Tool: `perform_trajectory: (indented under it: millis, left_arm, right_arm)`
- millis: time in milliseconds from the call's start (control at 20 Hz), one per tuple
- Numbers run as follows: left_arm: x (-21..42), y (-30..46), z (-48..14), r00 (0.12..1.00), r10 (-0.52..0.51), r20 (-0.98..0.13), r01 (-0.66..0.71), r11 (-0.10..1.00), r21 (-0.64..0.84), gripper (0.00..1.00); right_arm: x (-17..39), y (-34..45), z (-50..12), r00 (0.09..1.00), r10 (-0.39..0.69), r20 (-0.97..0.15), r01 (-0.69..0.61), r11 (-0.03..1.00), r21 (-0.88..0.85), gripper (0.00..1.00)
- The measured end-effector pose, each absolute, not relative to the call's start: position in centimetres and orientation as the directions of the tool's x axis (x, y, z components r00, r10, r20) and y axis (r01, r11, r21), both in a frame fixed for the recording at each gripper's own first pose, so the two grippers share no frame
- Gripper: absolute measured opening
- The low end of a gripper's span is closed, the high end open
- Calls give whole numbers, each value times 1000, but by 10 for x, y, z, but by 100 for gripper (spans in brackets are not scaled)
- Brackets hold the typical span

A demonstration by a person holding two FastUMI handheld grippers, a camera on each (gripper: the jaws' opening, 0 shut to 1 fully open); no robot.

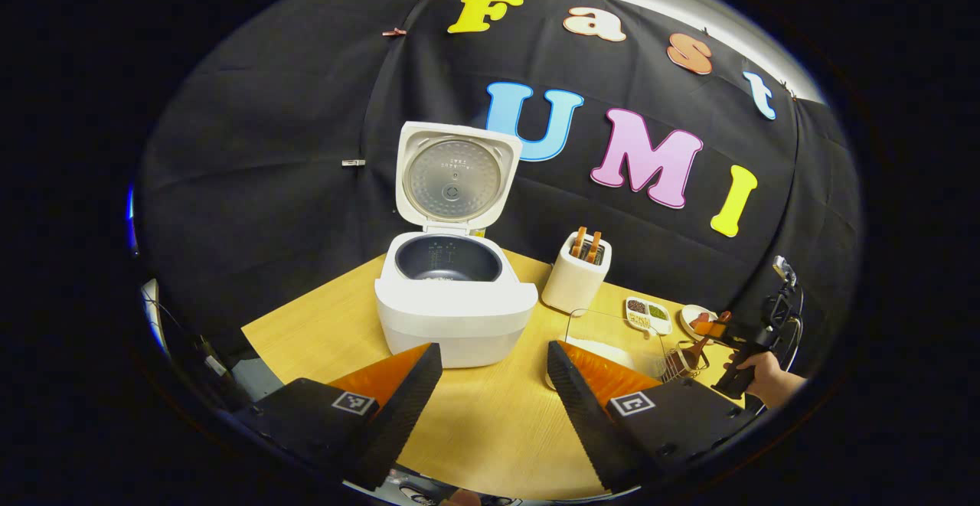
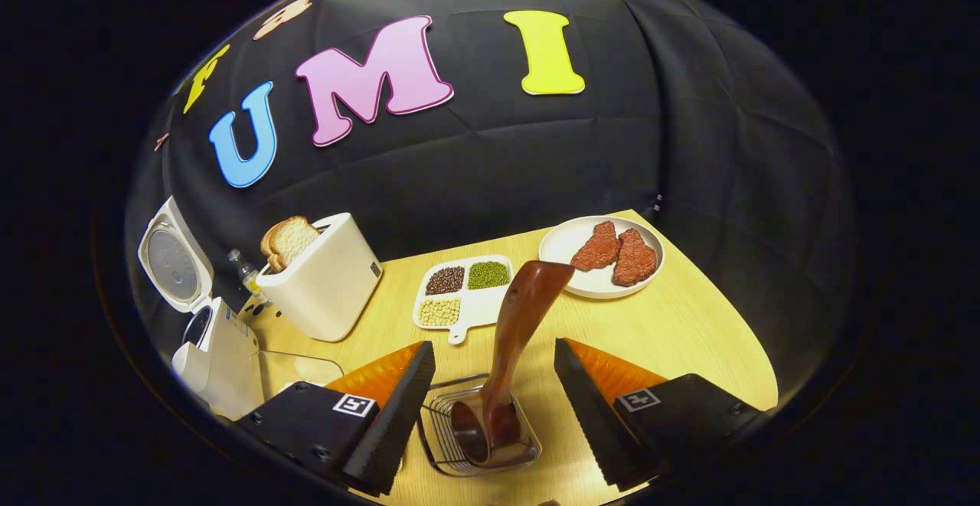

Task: Close the left gripper, press the button to open the rice cooker; take a wooden spoon from the chopstick holder with the right hand, scoop a spoonful of rice and pour it into the rice cooker, then put the wooden spoon back into the chopstick holder.

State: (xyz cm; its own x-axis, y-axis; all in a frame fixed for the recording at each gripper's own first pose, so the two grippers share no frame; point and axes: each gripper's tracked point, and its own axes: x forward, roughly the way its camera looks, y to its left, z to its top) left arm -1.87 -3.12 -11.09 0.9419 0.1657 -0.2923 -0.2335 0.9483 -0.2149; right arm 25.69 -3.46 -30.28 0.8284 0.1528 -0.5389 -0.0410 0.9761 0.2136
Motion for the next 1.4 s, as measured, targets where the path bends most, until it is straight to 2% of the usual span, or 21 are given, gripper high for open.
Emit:
perform_trajectory:
  millis: [150, 250, 350, 400, 450, 500, 550, 600, 650, 750, 850, 1100, 1400]
  left_arm:
    - [-16, -31, -119, 936, 174, -306, -240, 951, -195, 96]
    - [-15, -41, -127, 933, 148, -328, -218, 958, -188, 96]
    - [-12, -49, -133, 930, 127, -345, -196, 965, -174, 96]
    - [-11, -53, -134, 929, 118, -349, -187, 968, -170, 96]
    - [-11, -59, -137, 928, 109, -355, -178, 969, -169, 96]
    - [-12, -63, -138, 928, 100, -358, -170, 971, -168, 96]
    - [-12, -66, -139, 930, 92, -356, -161, 973, -167, 96]
    - [-12, -68, -139, 932, 81, -353, -149, 974, -168, 96]
    - [-12, -70, -140, 933, 68, -353, -136, 976, -170, 96]
    - [-14, -68, -141, 934, 50, -354, -119, 978, -174, 96]
    - [-17, -62, -135, 942, 37, -335, -100, 980, -172, 96]
    - [-30, -26, -120, 958, 19, -286, -50, 994, -100, 96]
    - [-30, 21, -135, 971, -7, -239, -28, 989, -144, 96]
  right_arm:
    - [265, -44, -324, 803, 121, -584, -30, 986, 163, 99]
    - [275, -41, -324, 810, 132, -572, -42, 985, 169, 98]
    - [279, -41, -320, 813, 139, -565, -41, 983, 182, 89]
    - [280, -42, -316, 819, 134, -558, -38, 983, 181, 72]
    - [283, -40, -312, 822, 138, -553, -37, 981, 189, 65]
    - [282, -37, -309, 822, 156, -548, -49, 978, 205, 39]
    - [279, -32, -306, 817, 171, -550, -61, 975, 213, 31]
    - [281, -30, -314, 815, 169, -555, -68, 978, 198, 35]
    - [276, -34, -306, 813, 163, -559, -67, 980, 189, 27]
    - [271, -30, -306, 798, 166, -579, -46, 975, 216, 25]
    - [266, -33, -294, 797, 149, -585, -8, 971, 237, 18]
    - [259, -40, -236, 859, 89, -505, 30, 974, 223, 14]
    - [229, -28, -161, 919, 20, -394, 51, 984, 170, 14]
